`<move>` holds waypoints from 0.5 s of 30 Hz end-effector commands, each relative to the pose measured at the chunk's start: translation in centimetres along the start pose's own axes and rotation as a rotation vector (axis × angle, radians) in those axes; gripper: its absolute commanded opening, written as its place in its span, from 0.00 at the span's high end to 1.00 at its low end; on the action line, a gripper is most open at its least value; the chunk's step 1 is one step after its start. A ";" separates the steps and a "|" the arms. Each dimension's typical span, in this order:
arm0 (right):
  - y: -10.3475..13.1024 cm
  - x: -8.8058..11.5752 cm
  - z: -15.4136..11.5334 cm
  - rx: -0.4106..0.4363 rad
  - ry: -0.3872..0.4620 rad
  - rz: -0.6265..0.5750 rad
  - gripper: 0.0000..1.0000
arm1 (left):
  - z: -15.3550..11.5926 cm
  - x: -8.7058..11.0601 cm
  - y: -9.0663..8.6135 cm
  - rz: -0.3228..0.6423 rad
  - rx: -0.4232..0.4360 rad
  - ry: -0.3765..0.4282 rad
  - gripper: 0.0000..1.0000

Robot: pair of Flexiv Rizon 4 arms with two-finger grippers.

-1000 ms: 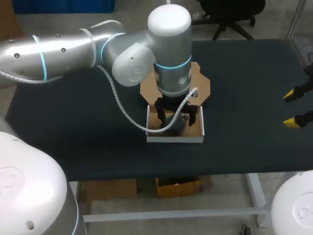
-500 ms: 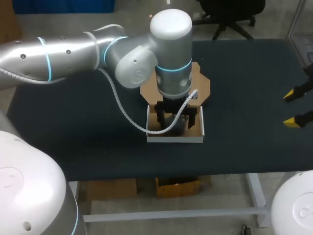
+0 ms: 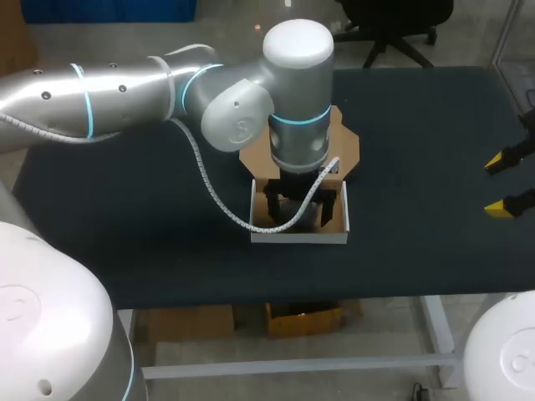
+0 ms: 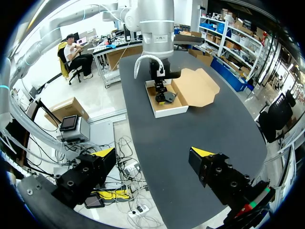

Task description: Assemble the packaging by folding the flat box into shape, placing the metal phone stand inside, and closing the box properly

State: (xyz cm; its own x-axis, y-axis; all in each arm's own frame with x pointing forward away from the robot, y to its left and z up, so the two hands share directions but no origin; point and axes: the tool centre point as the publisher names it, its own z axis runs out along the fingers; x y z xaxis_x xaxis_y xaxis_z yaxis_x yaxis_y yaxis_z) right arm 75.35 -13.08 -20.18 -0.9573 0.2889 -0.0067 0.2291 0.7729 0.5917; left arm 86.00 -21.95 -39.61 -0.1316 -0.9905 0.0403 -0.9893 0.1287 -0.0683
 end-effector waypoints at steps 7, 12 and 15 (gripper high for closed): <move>0.0 0.0 -0.1 -0.002 0.001 -0.001 0.00 | 0.0 0.1 0.5 -0.015 -0.009 -0.008 0.00; 0.0 0.0 -0.1 -0.002 0.001 -0.001 0.00 | 0.0 0.4 0.9 -0.027 -0.026 -0.023 0.00; 0.0 0.0 -0.1 -0.002 0.001 -0.001 0.00 | 0.0 0.6 1.2 -0.036 -0.041 -0.027 0.00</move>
State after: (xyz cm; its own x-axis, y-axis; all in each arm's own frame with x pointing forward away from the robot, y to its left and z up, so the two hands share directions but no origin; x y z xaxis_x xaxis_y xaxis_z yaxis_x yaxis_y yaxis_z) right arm 75.35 -13.08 -20.18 -0.9573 0.2889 -0.0067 0.2291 0.7729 0.5917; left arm 84.67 -21.84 -39.72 -0.0967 -0.9949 0.0290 -0.9949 0.0958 -0.0305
